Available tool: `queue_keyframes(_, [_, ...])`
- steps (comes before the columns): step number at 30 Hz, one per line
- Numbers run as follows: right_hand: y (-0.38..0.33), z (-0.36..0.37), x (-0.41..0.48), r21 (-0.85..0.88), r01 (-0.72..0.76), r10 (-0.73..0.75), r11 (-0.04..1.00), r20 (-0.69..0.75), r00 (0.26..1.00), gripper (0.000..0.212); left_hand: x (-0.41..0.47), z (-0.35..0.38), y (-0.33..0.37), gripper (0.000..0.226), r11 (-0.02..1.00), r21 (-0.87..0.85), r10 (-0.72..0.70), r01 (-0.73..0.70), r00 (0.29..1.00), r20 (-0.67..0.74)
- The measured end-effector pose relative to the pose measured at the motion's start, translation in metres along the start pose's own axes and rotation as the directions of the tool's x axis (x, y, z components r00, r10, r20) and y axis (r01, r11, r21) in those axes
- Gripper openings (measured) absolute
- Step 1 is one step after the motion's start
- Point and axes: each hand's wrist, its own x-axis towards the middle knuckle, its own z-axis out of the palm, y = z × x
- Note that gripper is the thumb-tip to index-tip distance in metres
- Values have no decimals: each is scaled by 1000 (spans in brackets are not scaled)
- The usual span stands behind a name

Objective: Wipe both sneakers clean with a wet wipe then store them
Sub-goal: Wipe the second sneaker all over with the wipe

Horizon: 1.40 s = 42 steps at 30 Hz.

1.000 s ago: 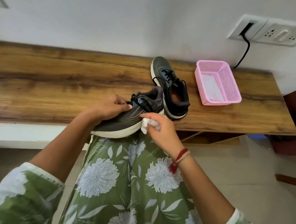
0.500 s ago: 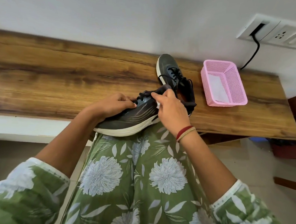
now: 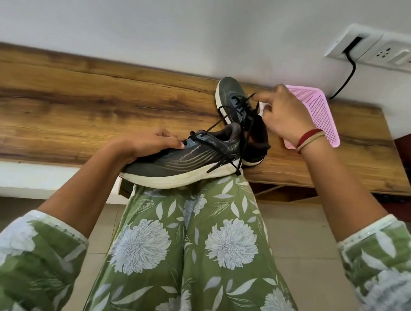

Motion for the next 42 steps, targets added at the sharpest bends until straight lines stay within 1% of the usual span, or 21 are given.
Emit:
queue_keyframes(3, [1, -19, -5, 318, -75, 51, 945, 82, 995, 36, -2, -3, 2, 32, 999, 32, 16, -15, 999, -34])
queue_keyframes(5, [-8, -21, -24, 565, -111, 67, 818, 99, 993, 30, -6, -3, 2, 35, 999, 36, 23, -22, 999, -34])
queue_keyframes(6, [-14, -14, -35, 621, -119, 58, 775, 118, 991, 25, -7, -2, 1, 38, 999, 39, 22, -20, 999, -45])
queue_keyframes(7, [-20, -1, -47, 603, -125, 43, 788, 149, 988, 21, -9, 1, 1, 42, 999, 40, 18, -15, 998, -62])
queue_keyframes(8, [-26, 15, -61, 495, -120, 33, 860, 180, 983, 23, -11, 3, 1, 46, 999, 29, 17, -15, 996, -89])
queue_keyframes(9, [-32, 32, -75, 320, -89, 31, 943, 183, 983, 35, -13, 4, 1, 48, 1000, 20, 21, -19, 994, -109])
queue_keyframes(11, [-38, 59, -92, -8, -31, 32, 999, 75, 997, 54, -15, 5, 0, 41, 999, 14, 44, -42, 992, -122])
queue_keyframes(12, [-38, 65, -96, -65, -37, 37, 997, 9, 999, 57, -17, 4, 1, 37, 999, 15, 52, -51, 993, -103])
queue_keyframes(15, [-31, 70, -91, -2, -99, 98, 995, -78, 992, 71, -25, 0, -1, 38, 998, -12, 58, -58, 997, -55])
queue_keyframes(18, [-21, 67, -76, -10, -98, 98, 995, -19, 995, 78, -30, -3, -9, 36, 997, -45, 65, -68, 996, -54])
queue_keyframes(23, [-7, 55, -39, 92, -29, 21, 995, 91, 996, 46, -32, -5, -23, 38, 992, -45, 115, -118, 991, -63])
queue_keyframes(26, [-9, 46, -21, 350, 39, -94, 936, 142, 985, 35, -30, -6, -26, 67, 991, -54, 121, -126, 989, -85])
queue_keyframes(27, [-10, 44, -17, 407, 50, -133, 912, 180, 975, 27, -29, -6, -26, 69, 992, -44, 116, -121, 989, -92])
queue_keyframes(29, [-12, 44, -9, 401, 53, -162, 915, 243, 956, 14, -27, -5, -27, 60, 994, -45, 93, -98, 990, -103])
queue_keyframes(30, [-10, 46, -3, 376, 40, -139, 926, 241, 960, 16, -26, -5, -27, 52, 995, -60, 74, -82, 991, -114])
queue_keyframes(32, [-6, 45, 11, 391, -45, -24, 919, 169, 985, 16, -24, -6, -27, 36, 995, -83, 45, -56, 990, -131])
queue_keyframes(35, [0, 24, 36, 422, -140, 188, 896, -75, 979, 8, -23, -6, -22, 30, 994, -104, 28, -43, 990, -140])
queue_keyframes(36, [3, 15, 44, 375, -139, 200, 917, -129, 971, 16, -22, -6, -19, 30, 993, -109, 24, -40, 989, -145])
queue_keyframes(38, [2, 2, 48, 292, -166, 200, 942, -93, 975, 36, -19, -3, -12, 28, 994, -113, 0, -17, 990, -143])
queue_keyframes(40, [-11, 2, 39, 491, -186, 202, 851, 20, 979, 26, -16, 2, -5, 27, 996, -94, -21, 8, 990, -139])
queue_keyframes(42, [-34, 11, 11, 742, -199, 179, 641, 108, 978, 13, -13, 9, -1, 32, 996, -85, -22, 12, 992, -121])
